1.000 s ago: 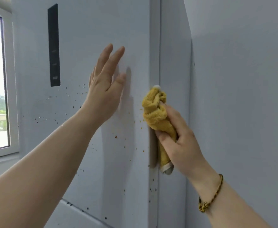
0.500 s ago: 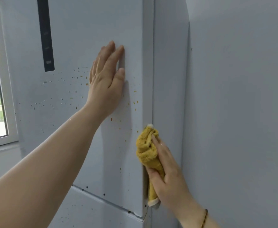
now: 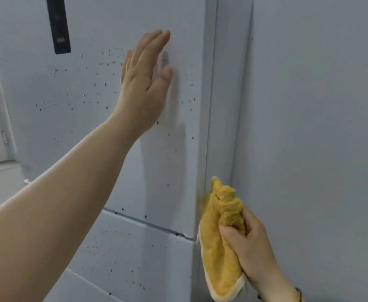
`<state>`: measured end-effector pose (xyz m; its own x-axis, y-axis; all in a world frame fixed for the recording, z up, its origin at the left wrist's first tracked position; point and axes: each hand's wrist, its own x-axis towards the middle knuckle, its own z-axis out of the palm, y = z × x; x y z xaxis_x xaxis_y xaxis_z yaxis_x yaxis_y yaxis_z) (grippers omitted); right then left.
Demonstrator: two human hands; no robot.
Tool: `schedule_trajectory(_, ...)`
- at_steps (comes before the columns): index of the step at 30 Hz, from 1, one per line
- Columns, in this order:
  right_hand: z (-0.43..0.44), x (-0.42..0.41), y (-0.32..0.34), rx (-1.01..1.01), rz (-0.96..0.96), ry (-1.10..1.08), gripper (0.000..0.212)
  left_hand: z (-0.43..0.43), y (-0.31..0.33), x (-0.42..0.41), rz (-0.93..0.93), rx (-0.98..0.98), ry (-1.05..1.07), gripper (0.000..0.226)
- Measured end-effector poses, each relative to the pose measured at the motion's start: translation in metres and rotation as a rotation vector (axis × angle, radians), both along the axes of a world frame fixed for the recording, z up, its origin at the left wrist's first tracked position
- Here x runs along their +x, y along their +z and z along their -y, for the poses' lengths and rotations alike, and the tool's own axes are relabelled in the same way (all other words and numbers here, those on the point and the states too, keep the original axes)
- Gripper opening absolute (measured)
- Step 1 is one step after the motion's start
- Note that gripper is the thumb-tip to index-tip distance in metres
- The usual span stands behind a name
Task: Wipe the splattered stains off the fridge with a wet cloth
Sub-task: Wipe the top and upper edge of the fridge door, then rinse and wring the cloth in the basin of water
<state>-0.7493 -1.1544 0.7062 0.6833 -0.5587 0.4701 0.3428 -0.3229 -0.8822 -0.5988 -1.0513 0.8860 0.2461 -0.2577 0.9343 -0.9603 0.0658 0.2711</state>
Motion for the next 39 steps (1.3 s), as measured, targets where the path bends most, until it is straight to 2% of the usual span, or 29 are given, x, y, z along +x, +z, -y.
schedule_trajectory(3,-0.025,-0.001,0.029,0.125,0.037,0.123,0.019,-0.031,-0.03,-0.011,0.155,0.035,0.081,0.048)
schedule_trajectory(5,-0.053,0.01,0.04,0.171,0.038,0.269,0.022,-0.063,-0.052,-0.011,0.197,0.137,0.124,0.049)
schedule_trajectory(6,-0.068,0.018,0.043,0.187,0.033,0.34,0.028,-0.081,-0.061,-0.011,0.112,0.239,0.103,0.053)
schedule_trajectory(9,-0.121,0.055,0.037,0.252,-0.013,0.528,0.037,-0.145,-0.087,0.007,-0.347,0.562,-0.018,0.068)
schedule_trajectory(11,-0.157,0.082,0.029,0.282,-0.086,0.614,0.042,-0.187,-0.104,0.025,-0.578,0.593,-0.126,0.056)
schedule_trajectory(13,-0.201,0.119,0.016,0.311,-0.165,0.717,0.047,-0.239,-0.129,0.048,-0.711,0.453,-0.132,0.033)
schedule_trajectory(14,-0.22,0.134,0.009,0.34,-0.198,0.755,0.047,-0.263,-0.142,0.059,-0.768,0.384,-0.096,0.031)
schedule_trajectory(16,-0.257,0.163,-0.009,0.388,-0.254,0.836,0.05,-0.306,-0.166,0.075,-0.876,0.279,0.018,0.031)
schedule_trajectory(20,-0.337,0.22,-0.047,0.534,-0.404,1.017,0.081,-0.391,-0.211,0.103,-1.04,0.109,0.303,0.021)
schedule_trajectory(25,-0.412,0.28,-0.084,0.623,-0.519,1.204,0.079,-0.47,-0.246,0.124,-1.164,-0.008,0.509,0.017)
schedule_trajectory(28,-0.465,0.327,-0.102,0.597,-0.627,1.263,0.092,-0.523,-0.268,0.147,-1.243,-0.15,0.641,0.019)
schedule_trajectory(29,-0.478,0.339,-0.107,0.553,-0.662,1.262,0.088,-0.535,-0.274,0.153,-1.269,-0.178,0.667,0.019)
schedule_trajectory(32,-0.523,0.377,-0.116,0.344,-0.746,1.3,0.037,-0.573,-0.286,0.173,-1.338,-0.259,0.71,0.017)
schedule_trajectory(33,-0.54,0.391,-0.118,0.288,-0.763,1.314,0.027,-0.588,-0.289,0.182,-1.354,-0.293,0.724,0.017)
schedule_trajectory(36,-0.585,0.43,-0.121,0.163,-0.767,1.309,0.018,-0.626,-0.297,0.202,-1.392,-0.377,0.761,0.016)
schedule_trajectory(39,-0.624,0.461,-0.123,0.156,-0.754,1.279,0.017,-0.662,-0.307,0.216,-1.41,-0.47,0.788,0.015)
